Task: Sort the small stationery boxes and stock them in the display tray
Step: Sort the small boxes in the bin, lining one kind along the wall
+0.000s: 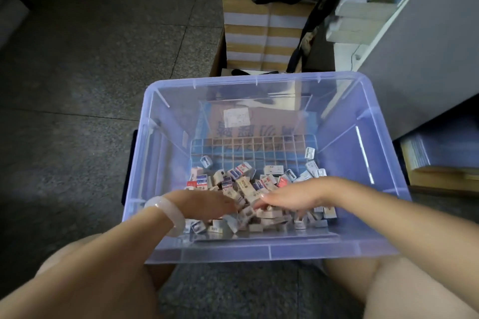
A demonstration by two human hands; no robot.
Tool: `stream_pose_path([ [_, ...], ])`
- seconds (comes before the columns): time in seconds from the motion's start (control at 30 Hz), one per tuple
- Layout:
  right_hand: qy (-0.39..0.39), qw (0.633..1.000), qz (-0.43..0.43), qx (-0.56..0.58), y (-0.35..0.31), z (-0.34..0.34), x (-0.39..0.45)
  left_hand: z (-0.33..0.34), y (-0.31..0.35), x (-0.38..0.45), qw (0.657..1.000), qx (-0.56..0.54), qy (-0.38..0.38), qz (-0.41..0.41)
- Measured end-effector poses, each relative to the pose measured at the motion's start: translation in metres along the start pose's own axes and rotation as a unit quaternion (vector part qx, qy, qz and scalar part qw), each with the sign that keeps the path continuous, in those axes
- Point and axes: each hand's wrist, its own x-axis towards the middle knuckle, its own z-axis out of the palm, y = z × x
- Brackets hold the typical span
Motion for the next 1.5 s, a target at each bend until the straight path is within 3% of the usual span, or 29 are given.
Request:
stream_pose_path([
  [0.23, 0.090, 0.996, -0.008, 0.005, 0.010, -0.012, -0.009, -0.005, -0.016, 0.003, 0.995, -0.018, 0.097, -0.025],
  [0.37, 0.124, 0.986, -0.003, -0.115, 0.015, -0.023, 0.007, -0.014, -0.028, 0.012, 0.990, 0.020, 0.126, -0.053],
  [0.53, 0.288, 0.953, -0.031, -0.092, 0.013, -0.041, 0.043, -0.027, -0.030, 0.036, 0.965, -0.020, 0.239, -0.109],
  [0.63, 0.337, 0.935, -0.053, -0.099, 0.004, -0.049, 0.074, -0.032, -0.027, 0.055, 0.947, -0.071, 0.285, -0.130],
  [0.8, 0.306, 0.941, -0.053, -0.132, -0.008, -0.054, 0.116, -0.029, -0.041, 0.087, 0.965, -0.020, 0.241, -0.103],
  [1.13, 0.179, 0.963, -0.003, -0.202, -0.011, -0.055, 0.118, -0.036, -0.039, 0.087, 0.973, -0.017, 0.174, -0.153],
  [1.3, 0.188, 0.969, -0.043, -0.156, -0.010, -0.053, 0.113, -0.034, -0.035, 0.089, 0.946, 0.019, 0.314, -0.075],
  [1.43, 0.225, 0.965, -0.064, -0.117, -0.001, -0.061, 0.107, -0.030, -0.036, 0.095, 0.949, 0.004, 0.312, 0.048],
  [1.5, 0.236, 0.966, -0.075, -0.069, 0.007, -0.065, 0.104, -0.028, -0.037, 0.097, 0.943, 0.031, 0.327, 0.063],
])
